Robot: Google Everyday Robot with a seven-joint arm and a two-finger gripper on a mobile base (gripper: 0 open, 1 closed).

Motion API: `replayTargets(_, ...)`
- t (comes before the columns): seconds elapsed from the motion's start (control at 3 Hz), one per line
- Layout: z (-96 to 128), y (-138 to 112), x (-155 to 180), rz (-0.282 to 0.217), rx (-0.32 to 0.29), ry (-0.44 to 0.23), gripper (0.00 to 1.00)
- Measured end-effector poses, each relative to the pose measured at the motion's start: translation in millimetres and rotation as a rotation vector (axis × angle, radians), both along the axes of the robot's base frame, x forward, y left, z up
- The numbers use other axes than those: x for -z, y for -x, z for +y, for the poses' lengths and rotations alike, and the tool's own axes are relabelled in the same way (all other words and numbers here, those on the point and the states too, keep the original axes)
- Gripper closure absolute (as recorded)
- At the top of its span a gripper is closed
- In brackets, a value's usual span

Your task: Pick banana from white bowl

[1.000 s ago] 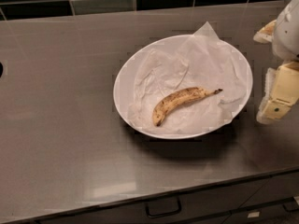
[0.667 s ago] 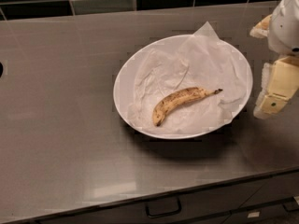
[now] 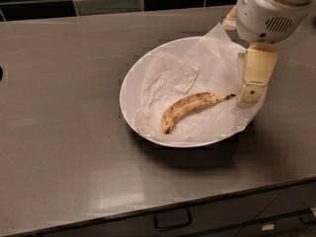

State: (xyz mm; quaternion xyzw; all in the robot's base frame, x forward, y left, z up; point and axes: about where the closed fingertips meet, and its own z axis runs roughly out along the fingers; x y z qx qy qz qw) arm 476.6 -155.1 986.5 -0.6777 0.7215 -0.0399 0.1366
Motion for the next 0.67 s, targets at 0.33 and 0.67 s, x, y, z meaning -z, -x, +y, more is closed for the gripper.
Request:
replayTargets(0.33, 33.0, -4.2, 6.5, 0.023, -0.085, 0.018, 0.12)
replayTargets(0.67, 50.0, -7.5, 19.0, 0.048, -0.119, 0.032, 0.25)
